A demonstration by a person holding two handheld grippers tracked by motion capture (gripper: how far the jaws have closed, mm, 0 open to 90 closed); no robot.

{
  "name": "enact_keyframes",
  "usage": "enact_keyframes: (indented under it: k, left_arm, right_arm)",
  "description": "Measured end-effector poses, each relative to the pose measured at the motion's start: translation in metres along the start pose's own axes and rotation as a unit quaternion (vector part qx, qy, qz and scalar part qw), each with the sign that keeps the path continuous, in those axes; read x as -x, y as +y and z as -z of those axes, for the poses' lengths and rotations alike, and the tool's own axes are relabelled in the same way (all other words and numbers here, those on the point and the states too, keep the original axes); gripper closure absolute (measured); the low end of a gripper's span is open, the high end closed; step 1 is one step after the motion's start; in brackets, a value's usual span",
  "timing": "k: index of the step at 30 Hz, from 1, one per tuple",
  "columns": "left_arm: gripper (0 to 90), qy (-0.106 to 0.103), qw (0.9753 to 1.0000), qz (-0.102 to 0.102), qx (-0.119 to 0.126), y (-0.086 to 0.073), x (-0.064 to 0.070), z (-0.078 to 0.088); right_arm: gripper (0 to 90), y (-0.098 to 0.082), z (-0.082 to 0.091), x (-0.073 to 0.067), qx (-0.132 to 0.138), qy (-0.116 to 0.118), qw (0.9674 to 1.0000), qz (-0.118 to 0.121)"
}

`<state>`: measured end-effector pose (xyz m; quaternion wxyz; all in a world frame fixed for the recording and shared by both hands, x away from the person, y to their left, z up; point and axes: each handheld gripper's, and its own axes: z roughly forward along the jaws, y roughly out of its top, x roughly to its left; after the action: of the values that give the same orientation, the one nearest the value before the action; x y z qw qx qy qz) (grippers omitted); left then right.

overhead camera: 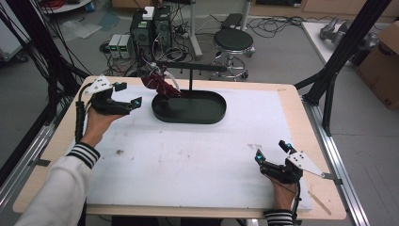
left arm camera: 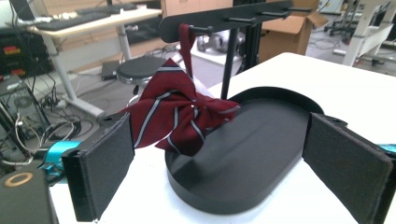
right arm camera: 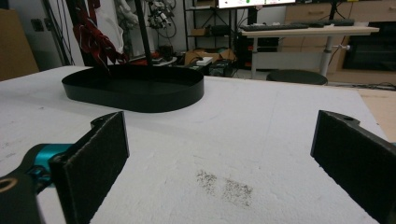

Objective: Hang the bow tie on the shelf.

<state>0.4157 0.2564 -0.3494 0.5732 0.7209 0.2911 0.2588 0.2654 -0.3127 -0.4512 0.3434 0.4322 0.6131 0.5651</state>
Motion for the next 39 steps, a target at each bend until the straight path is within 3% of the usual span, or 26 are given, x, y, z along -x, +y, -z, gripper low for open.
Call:
enact_keyframes:
  k: [4, 7, 12, 16, 18, 24, 26, 34, 39]
  left_arm:
    - [9.6, -0.001, 0.9996, -0.004, 0.028, -0.011, 0.010, 0.027]
    - [9.6, -0.001, 0.9994, -0.004, 0.034, -0.022, 0.017, 0.043]
    - [8.2, -0.008, 0.9996, -0.006, 0.025, -0.050, 0.033, 0.070]
    - [8.2, -0.004, 0.9987, 0.014, 0.048, -0.074, 0.041, 0.087]
    - [8.2, 0.004, 0.9980, 0.012, 0.062, -0.086, 0.043, 0.093]
    - [8.3, 0.024, 0.9921, 0.051, 0.112, -0.112, 0.047, 0.103]
    - [8.3, 0.035, 0.9909, 0.059, 0.116, -0.121, 0.047, 0.105]
    - [8.2, 0.051, 0.9911, 0.039, 0.117, -0.128, 0.052, 0.107]
    - [8.3, 0.059, 0.9912, 0.040, 0.111, -0.128, 0.053, 0.106]
  right_arm:
    - [3.2, 0.000, 0.000, 0.000, 0.000, -0.002, 1.0000, 0.001]
    - [3.2, 0.000, 0.000, 0.000, 0.000, -0.003, 1.0000, 0.000]
    - [3.2, 0.000, 0.000, 0.000, 0.001, -0.002, 1.0000, -0.001]
    - [3.1, 0.000, 0.000, -0.001, 0.002, -0.003, 1.0000, 0.002]
    - [3.2, 0.000, 0.000, -0.001, 0.003, -0.006, 1.0000, 0.004]
    - [3.1, 0.000, 0.000, -0.003, 0.003, -0.007, 0.9999, 0.014]
    - [3.1, 0.000, 0.000, -0.003, 0.004, -0.007, 0.9998, 0.016]
    - [3.1, -0.001, 0.001, -0.006, 0.010, -0.012, 0.9995, 0.029]
    - [3.1, -0.001, 0.002, -0.007, 0.015, -0.015, 0.9993, 0.031]
